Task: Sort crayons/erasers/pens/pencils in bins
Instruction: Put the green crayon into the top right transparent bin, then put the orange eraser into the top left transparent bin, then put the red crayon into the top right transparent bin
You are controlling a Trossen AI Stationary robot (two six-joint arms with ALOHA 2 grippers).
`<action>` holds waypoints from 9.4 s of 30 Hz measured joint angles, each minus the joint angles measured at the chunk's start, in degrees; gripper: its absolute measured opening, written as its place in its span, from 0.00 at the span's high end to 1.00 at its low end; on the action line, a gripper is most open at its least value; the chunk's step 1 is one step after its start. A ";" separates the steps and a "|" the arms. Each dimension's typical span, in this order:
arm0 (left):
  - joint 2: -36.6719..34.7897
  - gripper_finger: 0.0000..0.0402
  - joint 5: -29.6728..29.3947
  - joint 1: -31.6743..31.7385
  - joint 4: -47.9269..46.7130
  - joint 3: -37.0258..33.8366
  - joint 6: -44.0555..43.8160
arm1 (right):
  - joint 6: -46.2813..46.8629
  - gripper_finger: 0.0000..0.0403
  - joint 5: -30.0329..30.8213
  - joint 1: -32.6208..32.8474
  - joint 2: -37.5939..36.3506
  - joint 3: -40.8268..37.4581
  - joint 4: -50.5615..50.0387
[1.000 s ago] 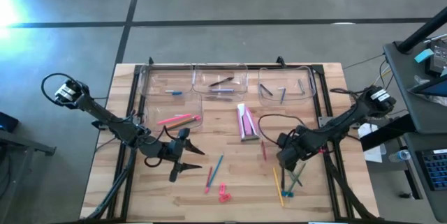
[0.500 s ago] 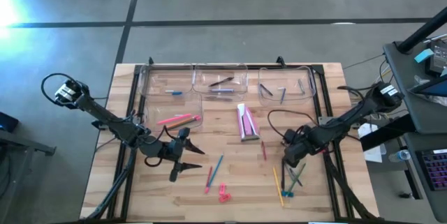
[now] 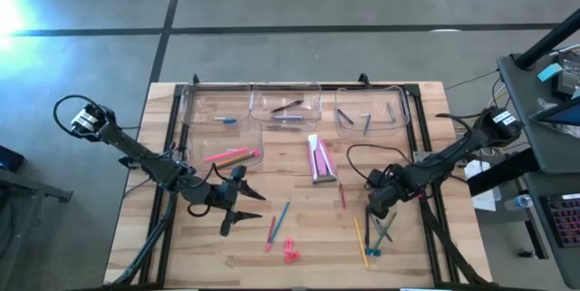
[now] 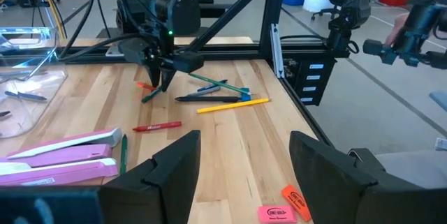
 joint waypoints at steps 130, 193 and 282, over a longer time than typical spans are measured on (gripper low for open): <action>0.02 0.49 -1.83 0.06 -0.56 -0.20 -1.29 | -25.28 0.65 14.32 5.97 7.30 7.82 -12.57; 32.43 0.49 -2.63 8.79 19.40 17.68 31.61 | -42.96 0.98 25.37 5.97 4.65 35.93 12.52; -23.44 0.55 21.81 40.77 2.72 -10.52 7.32 | 4.71 0.55 24.40 -0.76 3.29 18.44 4.19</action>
